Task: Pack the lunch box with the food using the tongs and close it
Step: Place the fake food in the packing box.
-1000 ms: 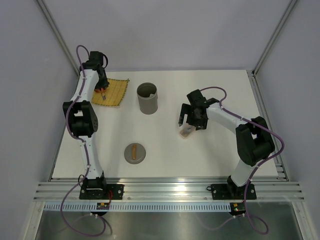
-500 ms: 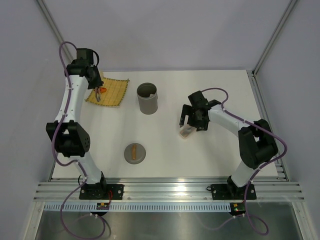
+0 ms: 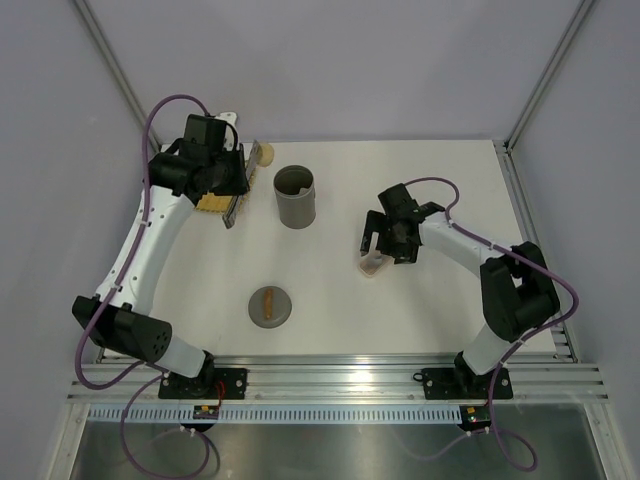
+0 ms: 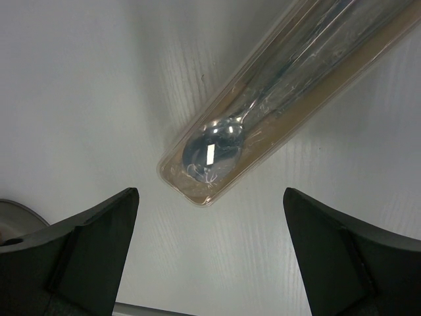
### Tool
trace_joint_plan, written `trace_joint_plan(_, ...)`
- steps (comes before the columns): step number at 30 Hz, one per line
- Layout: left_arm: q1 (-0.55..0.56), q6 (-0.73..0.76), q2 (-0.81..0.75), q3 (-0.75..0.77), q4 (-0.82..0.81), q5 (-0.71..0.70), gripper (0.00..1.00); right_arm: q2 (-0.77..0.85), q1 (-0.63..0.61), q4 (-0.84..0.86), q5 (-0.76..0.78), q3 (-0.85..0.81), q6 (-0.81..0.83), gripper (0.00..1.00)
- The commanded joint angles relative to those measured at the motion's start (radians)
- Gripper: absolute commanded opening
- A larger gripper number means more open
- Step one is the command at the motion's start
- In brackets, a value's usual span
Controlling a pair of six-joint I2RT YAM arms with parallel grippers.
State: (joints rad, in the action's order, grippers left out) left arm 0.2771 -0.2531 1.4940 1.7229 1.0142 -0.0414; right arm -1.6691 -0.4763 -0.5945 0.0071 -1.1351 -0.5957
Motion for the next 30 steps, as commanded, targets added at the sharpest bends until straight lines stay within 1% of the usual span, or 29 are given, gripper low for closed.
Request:
trace_joint_plan(1, 0.039, -0.005, -0.035, -0.008, -0.017, 0.087, 0.0, 0.058, -0.013, 0.019, 0.004, 0.012, -0.006, 0.99)
trace_joint_plan(6, 0.06, 0.002, 0.002, -0.003, -0.005, 0.129, 0.0, 0.071, -0.012, 0.022, 0.004, 0.029, -0.013, 0.99)
trace_joint_plan(11, 0.085, -0.005, 0.023, -0.022, -0.045, 0.179, 0.0, 0.08, -0.012, 0.019, 0.008, 0.032, -0.013, 0.99)
trace_joint_plan(15, 0.1, -0.008, 0.049, -0.019, -0.032, 0.15, 0.0, 0.088, -0.012, 0.015, 0.013, 0.034, -0.012, 0.99)
trace_joint_plan(16, 0.105, -0.009, 0.055, -0.017, -0.022, 0.141, 0.02, 0.089, -0.012, 0.015, 0.014, 0.035, -0.012, 1.0)
trace_joint_plan(17, 0.106, -0.011, 0.063, -0.014, -0.011, 0.135, 0.06, 0.089, -0.012, 0.012, 0.016, 0.035, -0.012, 0.99)
trace_joint_plan(20, 0.111, -0.011, 0.081, -0.002, 0.012, 0.123, 0.3, 0.091, -0.012, 0.01, 0.016, 0.038, -0.01, 0.99)
trace_joint_plan(21, 0.114, -0.009, 0.081, -0.002, 0.014, 0.121, 0.35, 0.091, -0.013, 0.01, 0.014, 0.037, -0.013, 1.0)
trace_joint_plan(22, 0.119, -0.009, 0.078, -0.002, 0.014, 0.121, 0.46, 0.089, -0.012, 0.012, 0.014, 0.037, -0.012, 0.99)
trace_joint_plan(23, 0.119, -0.011, 0.075, 0.0, 0.012, 0.121, 0.49, 0.089, -0.013, 0.012, 0.016, 0.037, -0.012, 0.99)
trace_joint_plan(24, 0.12, -0.011, 0.075, 0.004, 0.012, 0.121, 0.53, 0.089, -0.013, 0.013, 0.014, 0.037, -0.015, 0.99)
trace_joint_plan(26, 0.125, -0.009, 0.071, 0.012, 0.017, 0.121, 0.54, 0.089, -0.012, 0.012, 0.013, 0.035, -0.015, 0.99)
trace_joint_plan(28, 0.128, -0.009, 0.066, 0.027, 0.02, 0.121, 0.55, 0.091, -0.012, 0.012, 0.014, 0.034, -0.013, 0.99)
trace_joint_plan(30, 0.128, -0.009, 0.054, 0.035, 0.02, 0.118, 0.52, 0.091, -0.013, 0.01, 0.017, 0.034, -0.013, 0.99)
